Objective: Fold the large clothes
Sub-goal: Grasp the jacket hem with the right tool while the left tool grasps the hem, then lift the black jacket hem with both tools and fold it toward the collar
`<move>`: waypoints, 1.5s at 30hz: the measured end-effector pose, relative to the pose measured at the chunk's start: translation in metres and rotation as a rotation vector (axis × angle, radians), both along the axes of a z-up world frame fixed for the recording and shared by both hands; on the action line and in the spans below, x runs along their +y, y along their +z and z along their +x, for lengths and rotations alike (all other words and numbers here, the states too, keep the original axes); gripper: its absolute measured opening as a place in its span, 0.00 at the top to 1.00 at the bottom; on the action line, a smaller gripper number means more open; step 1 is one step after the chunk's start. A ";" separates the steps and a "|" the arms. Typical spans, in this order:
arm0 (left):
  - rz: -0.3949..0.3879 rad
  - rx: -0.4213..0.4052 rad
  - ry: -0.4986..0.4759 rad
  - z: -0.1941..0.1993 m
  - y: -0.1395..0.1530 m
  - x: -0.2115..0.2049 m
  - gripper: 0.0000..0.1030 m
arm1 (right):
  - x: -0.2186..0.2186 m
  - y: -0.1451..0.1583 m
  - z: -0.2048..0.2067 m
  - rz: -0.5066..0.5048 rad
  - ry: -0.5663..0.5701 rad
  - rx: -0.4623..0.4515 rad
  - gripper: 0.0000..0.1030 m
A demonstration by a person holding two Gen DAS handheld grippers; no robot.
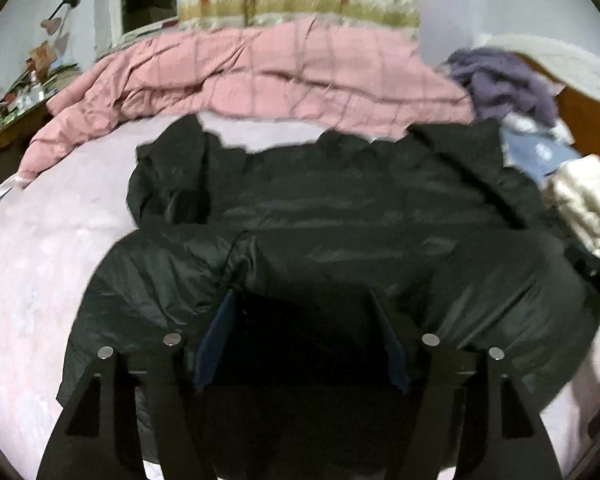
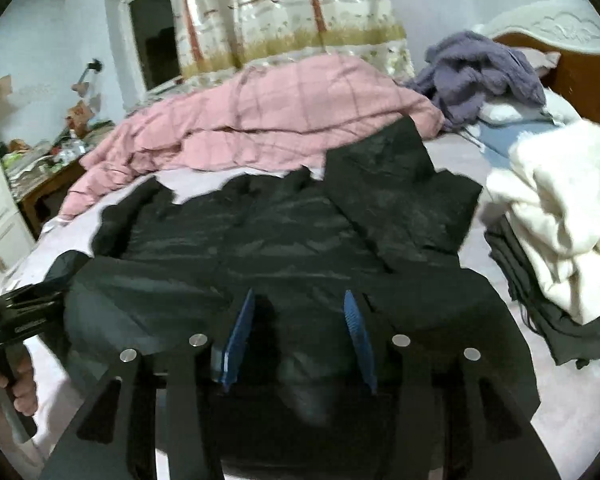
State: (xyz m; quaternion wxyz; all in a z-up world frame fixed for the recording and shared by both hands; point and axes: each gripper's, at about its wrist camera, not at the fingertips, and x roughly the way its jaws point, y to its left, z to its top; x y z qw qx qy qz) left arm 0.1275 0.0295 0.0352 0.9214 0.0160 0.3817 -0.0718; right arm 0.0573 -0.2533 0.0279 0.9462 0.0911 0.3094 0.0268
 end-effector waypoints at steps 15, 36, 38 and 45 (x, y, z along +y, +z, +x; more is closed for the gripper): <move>0.074 -0.263 -0.034 -0.048 0.039 0.008 0.06 | -0.027 0.015 -0.025 -0.051 -0.133 -0.127 0.31; 0.048 -0.028 -0.068 0.001 -0.027 -0.038 0.06 | 0.049 -0.047 0.013 0.021 0.090 0.116 0.24; 0.057 -0.013 -0.061 0.002 -0.032 -0.039 0.06 | 0.049 -0.051 0.015 0.006 0.080 0.142 0.24; 0.168 -0.166 -0.041 -0.009 0.003 -0.023 0.12 | 0.046 -0.042 0.007 0.018 0.065 0.082 0.24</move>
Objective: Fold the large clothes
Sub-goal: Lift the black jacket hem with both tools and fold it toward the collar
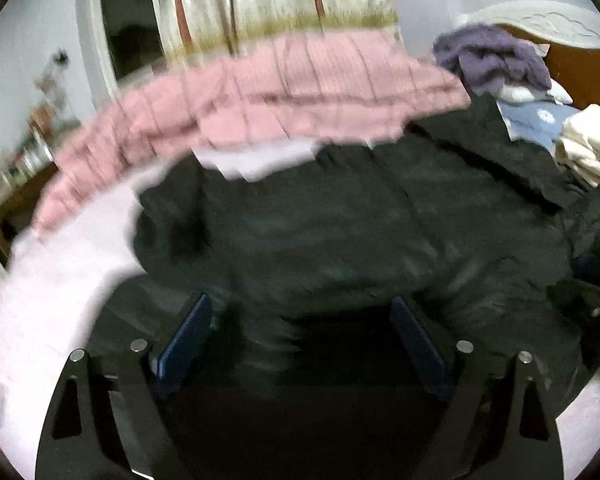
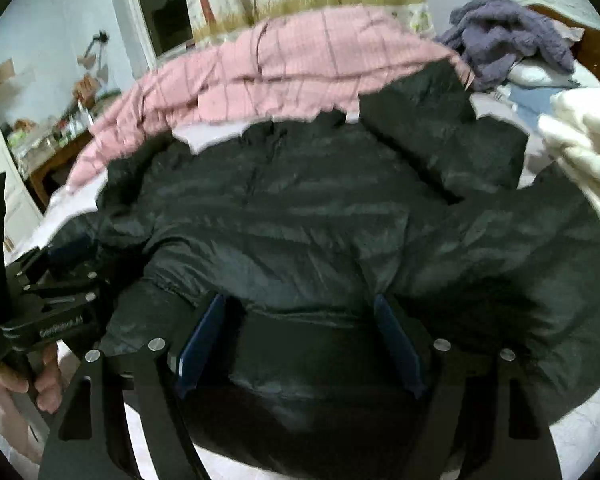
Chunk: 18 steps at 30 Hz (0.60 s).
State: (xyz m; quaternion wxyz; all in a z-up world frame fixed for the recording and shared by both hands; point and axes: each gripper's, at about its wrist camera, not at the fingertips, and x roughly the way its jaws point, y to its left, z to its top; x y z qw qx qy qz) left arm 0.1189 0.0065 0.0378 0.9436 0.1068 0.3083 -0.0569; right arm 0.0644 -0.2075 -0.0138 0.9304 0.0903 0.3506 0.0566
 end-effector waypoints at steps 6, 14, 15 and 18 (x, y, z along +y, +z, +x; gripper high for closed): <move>-0.049 0.014 0.098 0.005 0.012 0.048 0.12 | -0.011 0.010 0.001 -0.099 -0.045 -0.006 0.24; -0.026 0.175 0.241 0.031 -0.027 0.093 0.20 | -0.030 -0.004 0.009 -0.098 -0.135 0.049 0.24; -0.024 0.168 0.240 0.030 -0.026 0.094 0.20 | -0.034 -0.001 0.006 -0.107 -0.156 0.030 0.24; 0.002 0.158 0.226 0.024 -0.027 0.095 0.20 | -0.048 0.005 0.002 -0.152 -0.208 0.016 0.24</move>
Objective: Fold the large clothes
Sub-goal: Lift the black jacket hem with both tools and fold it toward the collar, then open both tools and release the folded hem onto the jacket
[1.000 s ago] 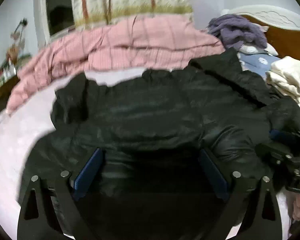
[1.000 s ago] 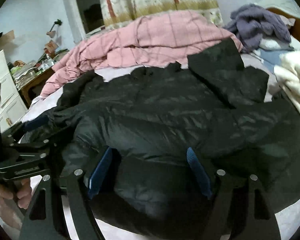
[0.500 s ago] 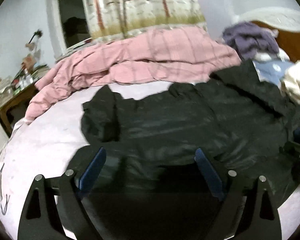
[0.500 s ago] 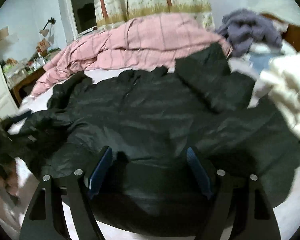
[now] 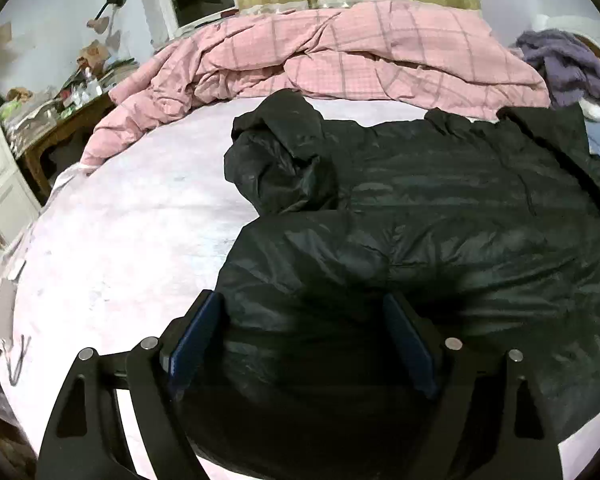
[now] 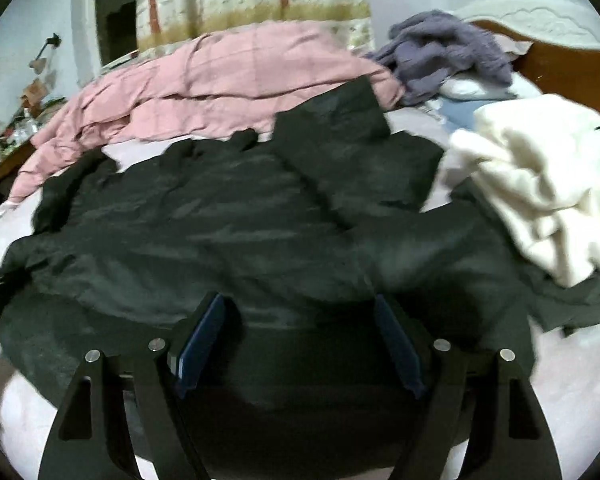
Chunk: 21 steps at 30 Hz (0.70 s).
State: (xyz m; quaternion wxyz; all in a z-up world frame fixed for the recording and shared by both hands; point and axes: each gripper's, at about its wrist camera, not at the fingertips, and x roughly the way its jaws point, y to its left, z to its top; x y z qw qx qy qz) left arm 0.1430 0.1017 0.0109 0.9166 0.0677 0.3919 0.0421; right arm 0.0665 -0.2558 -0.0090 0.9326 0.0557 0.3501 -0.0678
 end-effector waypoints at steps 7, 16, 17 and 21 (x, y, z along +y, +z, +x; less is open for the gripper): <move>-0.059 -0.049 -0.017 -0.008 0.010 0.010 0.19 | -0.033 -0.008 0.001 -0.002 -0.062 0.079 0.24; -0.013 -0.061 0.063 -0.006 0.012 0.038 0.21 | -0.078 -0.017 0.003 0.032 -0.184 0.134 0.24; -0.009 -0.048 0.064 -0.004 0.008 0.041 0.21 | -0.084 -0.017 0.001 0.068 -0.190 0.131 0.24; -0.028 -0.029 0.066 -0.003 0.000 0.053 0.23 | -0.100 -0.013 -0.006 0.092 -0.221 0.109 0.24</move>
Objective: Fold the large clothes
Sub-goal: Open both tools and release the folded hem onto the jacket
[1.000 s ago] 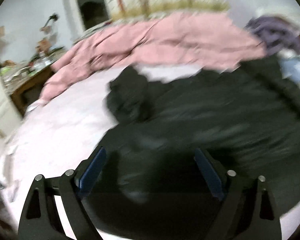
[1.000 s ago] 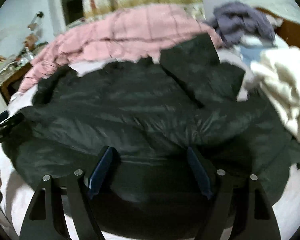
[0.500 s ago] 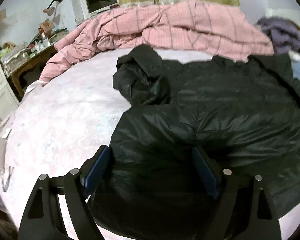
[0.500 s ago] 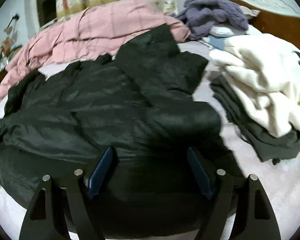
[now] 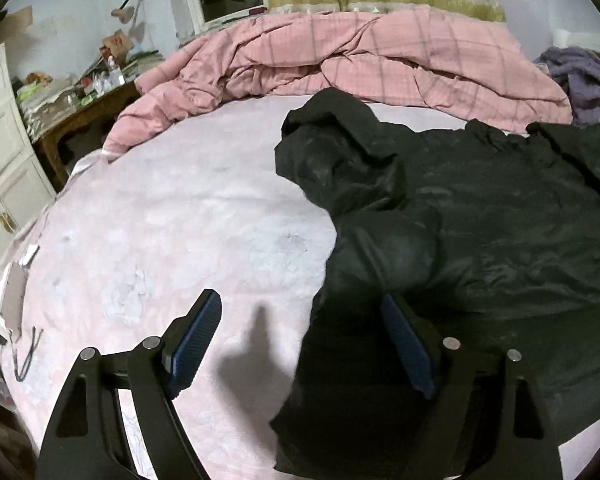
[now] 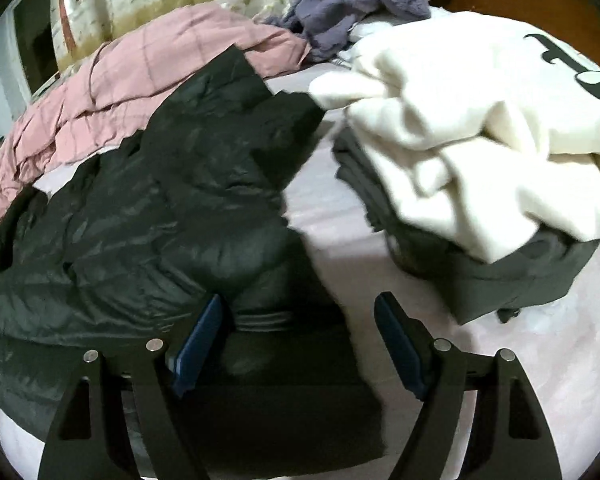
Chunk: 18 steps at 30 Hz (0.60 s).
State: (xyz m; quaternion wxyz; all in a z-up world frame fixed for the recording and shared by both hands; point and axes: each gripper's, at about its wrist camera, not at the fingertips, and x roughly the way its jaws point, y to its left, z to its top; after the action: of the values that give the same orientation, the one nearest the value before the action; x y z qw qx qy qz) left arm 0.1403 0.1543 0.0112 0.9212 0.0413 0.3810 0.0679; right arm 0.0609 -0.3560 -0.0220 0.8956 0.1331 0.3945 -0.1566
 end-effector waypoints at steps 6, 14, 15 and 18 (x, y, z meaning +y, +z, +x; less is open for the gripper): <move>-0.041 -0.140 -0.077 -0.029 0.032 0.003 0.24 | 0.006 0.033 -0.028 -0.045 0.049 -0.200 0.24; -0.106 -0.100 -0.196 -0.036 0.039 -0.020 0.24 | 0.060 0.040 -0.038 0.022 0.352 -0.256 0.24; -0.087 -0.052 -0.186 -0.030 0.029 -0.024 0.25 | 0.067 0.034 -0.033 -0.002 0.359 -0.223 0.24; -0.103 0.072 -0.178 -0.013 0.000 -0.032 0.34 | 0.083 0.010 -0.014 -0.092 0.330 -0.088 0.24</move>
State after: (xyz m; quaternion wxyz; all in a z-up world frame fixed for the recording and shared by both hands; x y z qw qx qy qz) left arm 0.1272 0.1219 0.0109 0.9102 0.0297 0.4115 -0.0352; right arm 0.0469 -0.2735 -0.0123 0.9307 0.0321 0.3640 -0.0194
